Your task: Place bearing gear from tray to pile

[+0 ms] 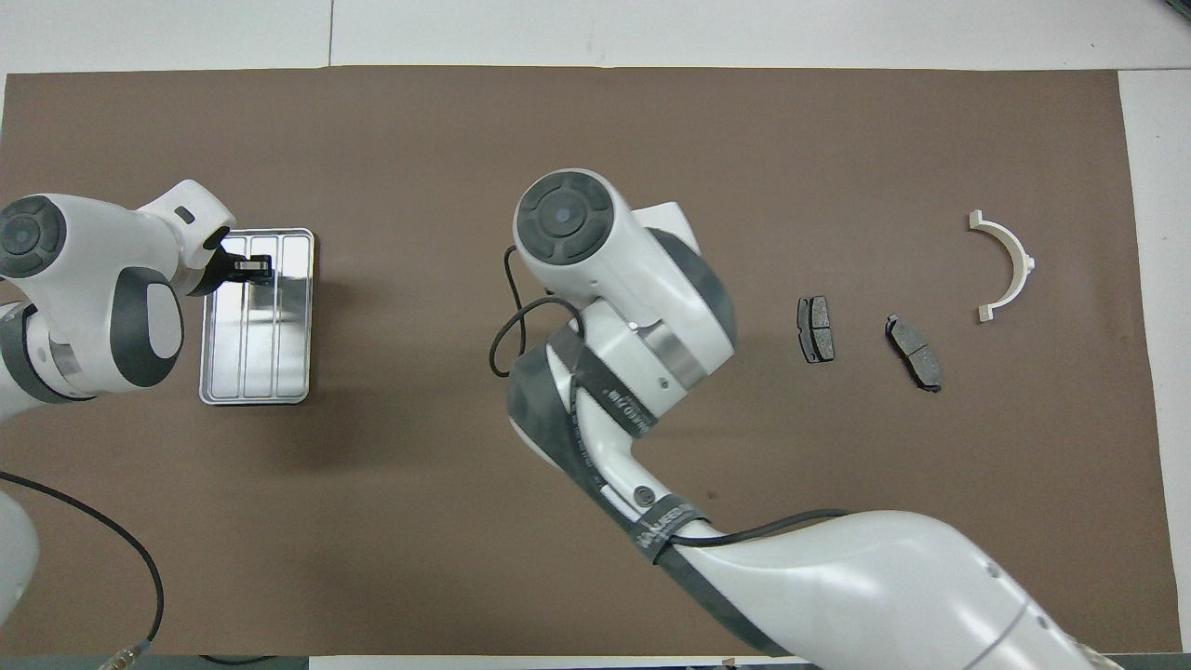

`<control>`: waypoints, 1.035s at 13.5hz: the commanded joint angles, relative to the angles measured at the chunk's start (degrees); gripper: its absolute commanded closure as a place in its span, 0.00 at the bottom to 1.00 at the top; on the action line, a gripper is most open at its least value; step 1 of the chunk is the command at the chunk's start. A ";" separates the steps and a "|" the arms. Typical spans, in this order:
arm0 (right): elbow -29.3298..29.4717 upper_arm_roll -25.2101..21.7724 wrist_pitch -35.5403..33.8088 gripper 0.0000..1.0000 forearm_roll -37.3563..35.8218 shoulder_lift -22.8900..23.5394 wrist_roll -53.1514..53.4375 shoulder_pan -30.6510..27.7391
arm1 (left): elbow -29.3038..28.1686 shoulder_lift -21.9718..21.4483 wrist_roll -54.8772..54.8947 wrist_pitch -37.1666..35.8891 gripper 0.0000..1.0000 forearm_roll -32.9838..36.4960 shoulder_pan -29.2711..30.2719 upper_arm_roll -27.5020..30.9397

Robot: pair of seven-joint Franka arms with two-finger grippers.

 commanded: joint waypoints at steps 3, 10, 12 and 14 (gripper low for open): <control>-1.43 1.01 -4.08 1.00 3.02 -6.32 -31.04 -15.14 | 19.70 -0.98 -4.01 -24.82 1.00 -1.18 -0.75 -0.49; -14.49 1.01 12.22 1.00 3.37 -6.59 -56.06 -32.12 | 18.81 -5.81 -44.86 -28.78 1.00 5.23 -27.78 -0.50; -20.04 1.01 21.19 1.00 3.37 -6.33 -56.33 -33.01 | 12.48 -6.52 -52.70 -22.54 1.00 7.25 -33.68 -0.50; -19.97 1.01 24.20 1.00 3.37 -3.70 -56.51 -33.62 | 7.65 -5.74 -55.19 -17.00 1.00 7.96 -34.67 -0.50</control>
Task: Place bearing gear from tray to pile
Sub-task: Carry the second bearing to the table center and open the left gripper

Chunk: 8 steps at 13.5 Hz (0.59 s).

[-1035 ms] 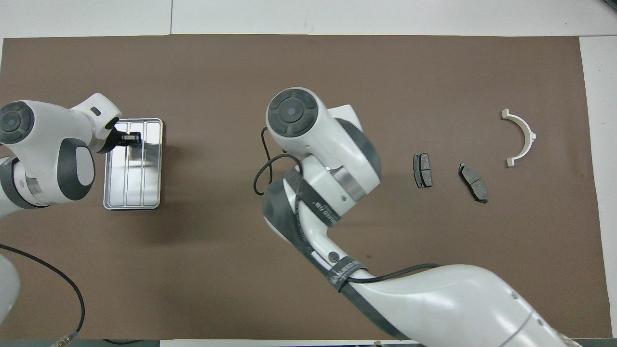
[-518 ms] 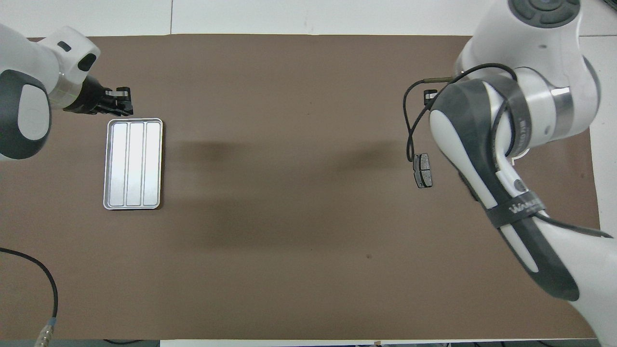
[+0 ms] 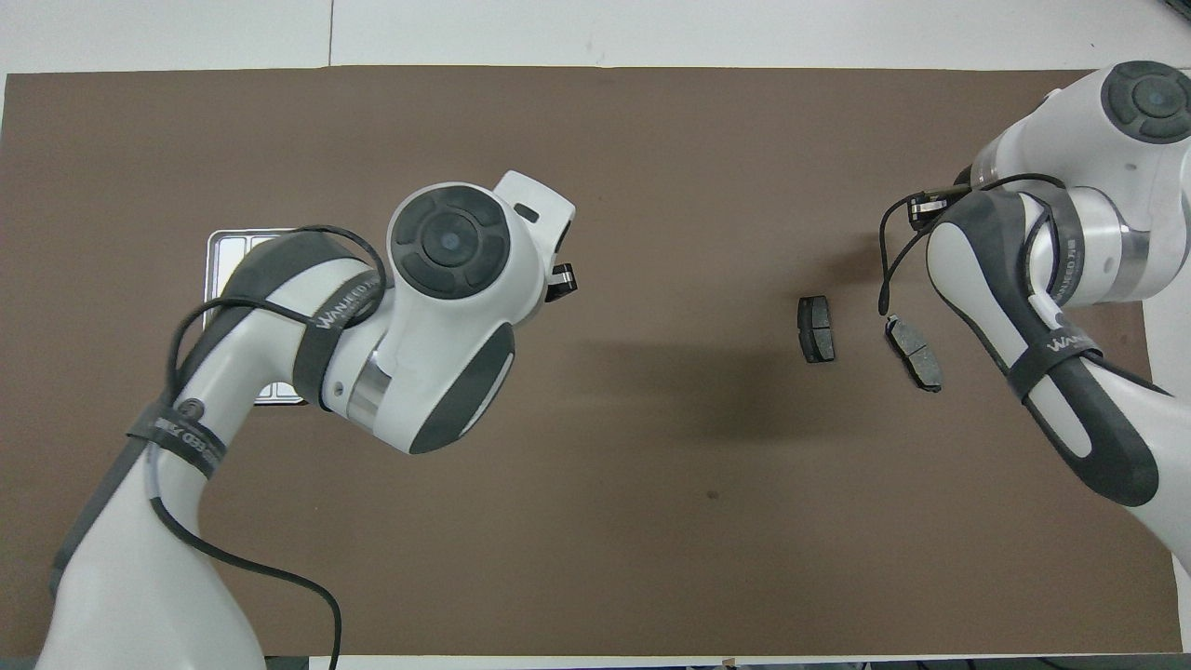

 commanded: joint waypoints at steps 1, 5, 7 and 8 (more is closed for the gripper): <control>-1.53 0.80 4.88 1.00 0.83 1.63 -1.09 -1.16 | -8.90 -1.60 -1.73 7.40 1.00 1.17 -0.88 1.17; -1.44 0.80 9.10 1.00 0.83 4.44 -1.36 -1.42 | -12.35 1.64 -3.39 13.65 1.00 1.87 -0.97 1.26; -1.53 0.80 11.04 1.00 0.83 5.76 -1.36 -1.42 | -14.10 2.26 -5.67 16.81 1.00 3.72 -0.97 1.26; -1.53 0.80 11.40 1.00 0.83 5.85 -1.36 -1.42 | -14.98 2.26 -5.77 17.61 1.00 3.81 -1.06 1.26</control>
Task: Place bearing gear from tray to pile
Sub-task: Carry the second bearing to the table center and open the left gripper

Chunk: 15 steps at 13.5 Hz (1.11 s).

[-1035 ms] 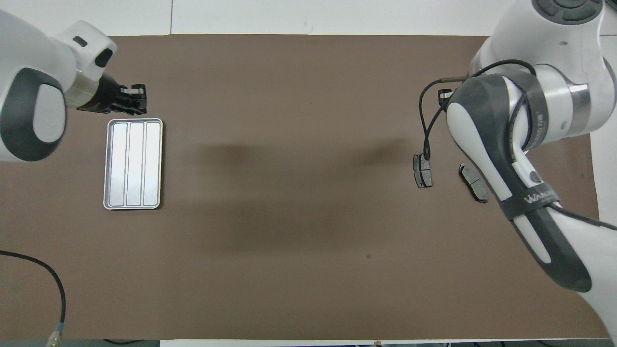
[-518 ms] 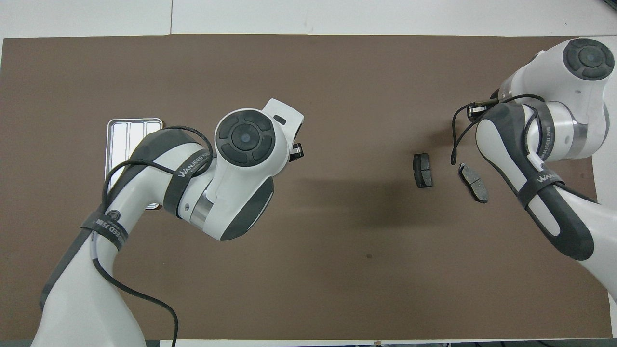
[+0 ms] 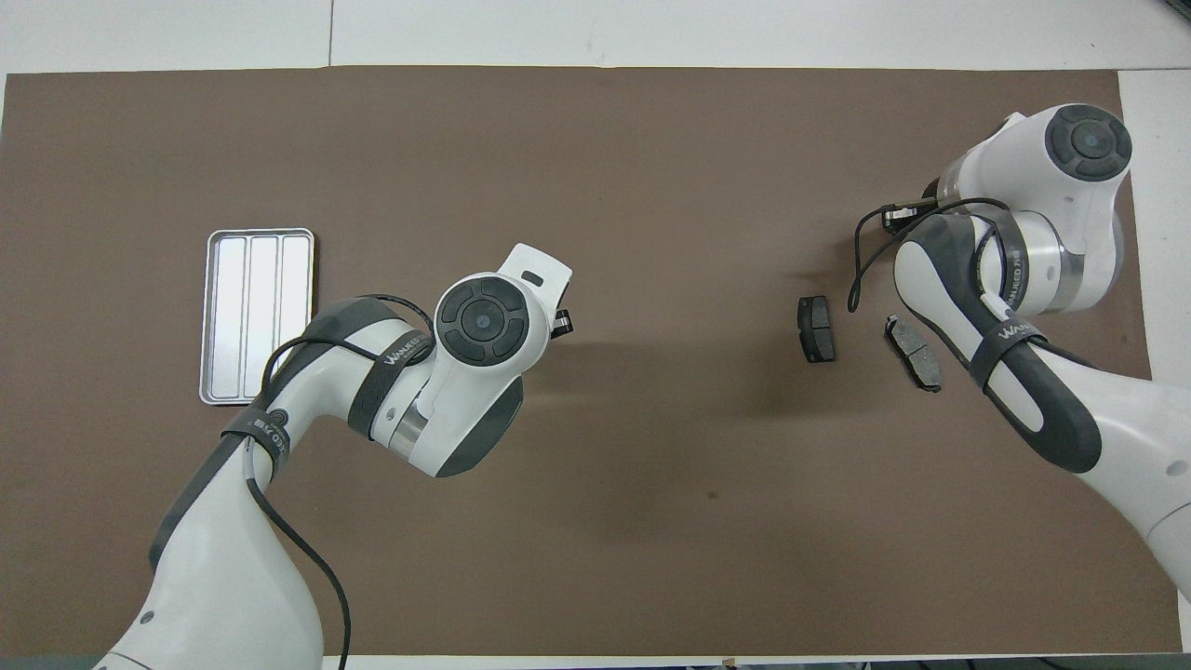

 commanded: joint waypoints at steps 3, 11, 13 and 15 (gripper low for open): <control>-0.46 0.82 1.57 1.00 0.92 0.38 -1.09 -1.07 | -3.62 -0.31 -2.16 4.53 1.00 1.86 -0.72 0.49; -0.11 1.16 -8.69 0.00 0.83 -5.85 -0.48 0.07 | -3.27 -0.05 -1.81 4.89 0.28 2.04 -0.72 0.49; 0.24 1.52 -15.01 0.00 1.01 -9.54 3.09 2.78 | -1.52 -0.66 -1.29 3.40 0.23 4.14 -0.11 0.84; 2.78 2.13 -21.78 0.00 1.01 -11.22 16.23 8.04 | 3.91 -3.02 3.52 -2.98 0.23 5.64 3.39 1.37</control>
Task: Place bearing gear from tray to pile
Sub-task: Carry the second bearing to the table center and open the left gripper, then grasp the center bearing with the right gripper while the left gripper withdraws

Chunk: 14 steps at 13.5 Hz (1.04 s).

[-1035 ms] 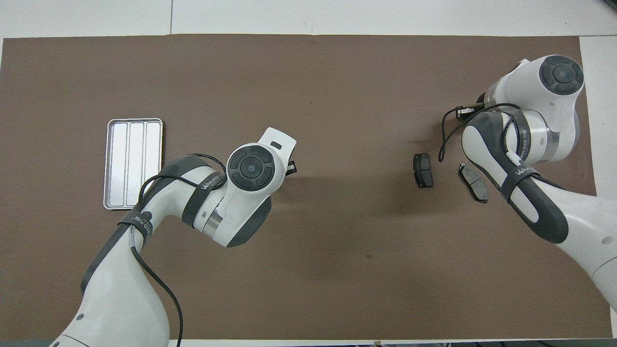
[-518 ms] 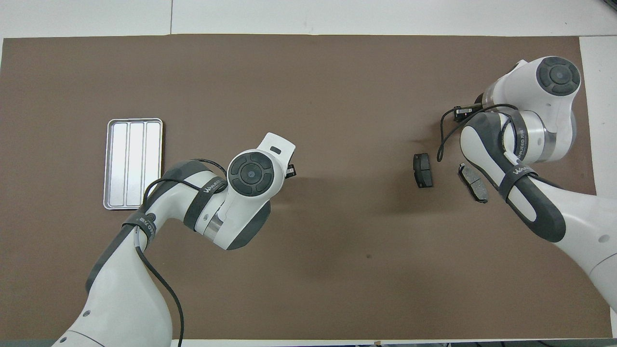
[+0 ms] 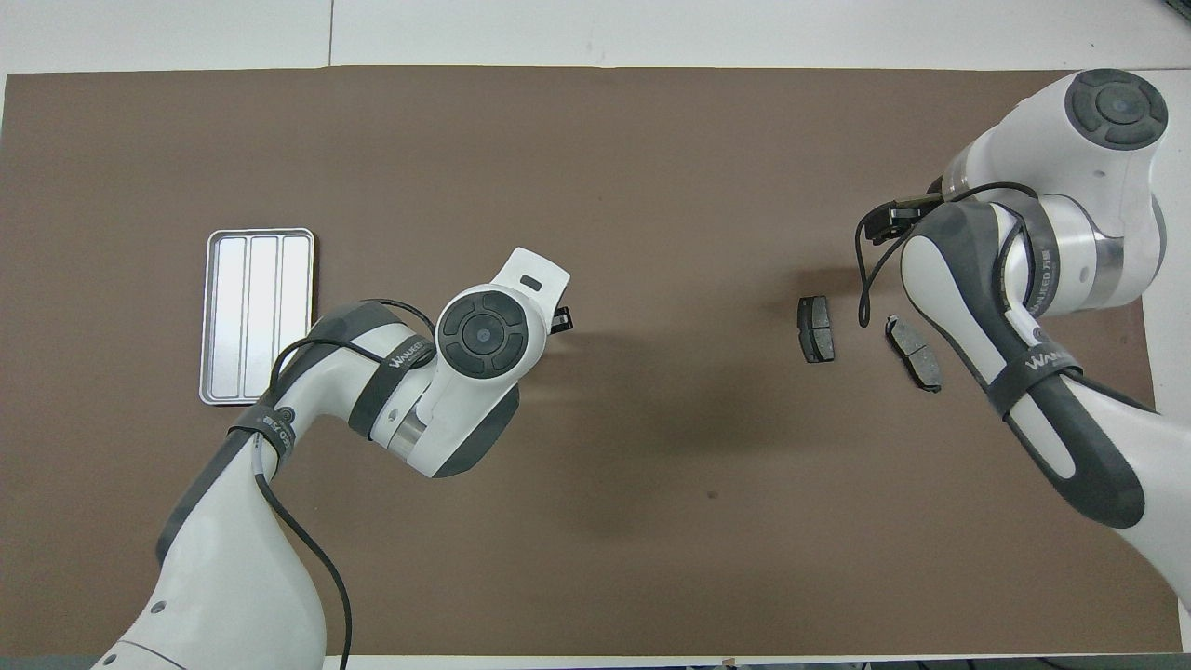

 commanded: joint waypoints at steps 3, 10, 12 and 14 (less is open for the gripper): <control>3.87 0.78 -7.32 0.00 0.67 -1.97 31.87 14.43 | 11.96 -4.81 18.71 -16.21 0.21 1.87 11.71 0.64; 4.84 0.69 0.59 0.00 4.19 2.14 63.03 30.44 | 14.17 -15.34 47.39 -22.97 0.20 -7.34 32.65 0.64; 10.69 0.51 -0.20 0.00 1.57 8.80 69.52 33.87 | 14.35 -20.00 49.53 -30.17 0.20 -8.77 33.62 0.99; 15.72 0.69 -0.29 0.00 -1.87 15.05 74.64 35.29 | 13.92 -23.86 49.44 -36.33 0.19 -8.77 33.28 0.64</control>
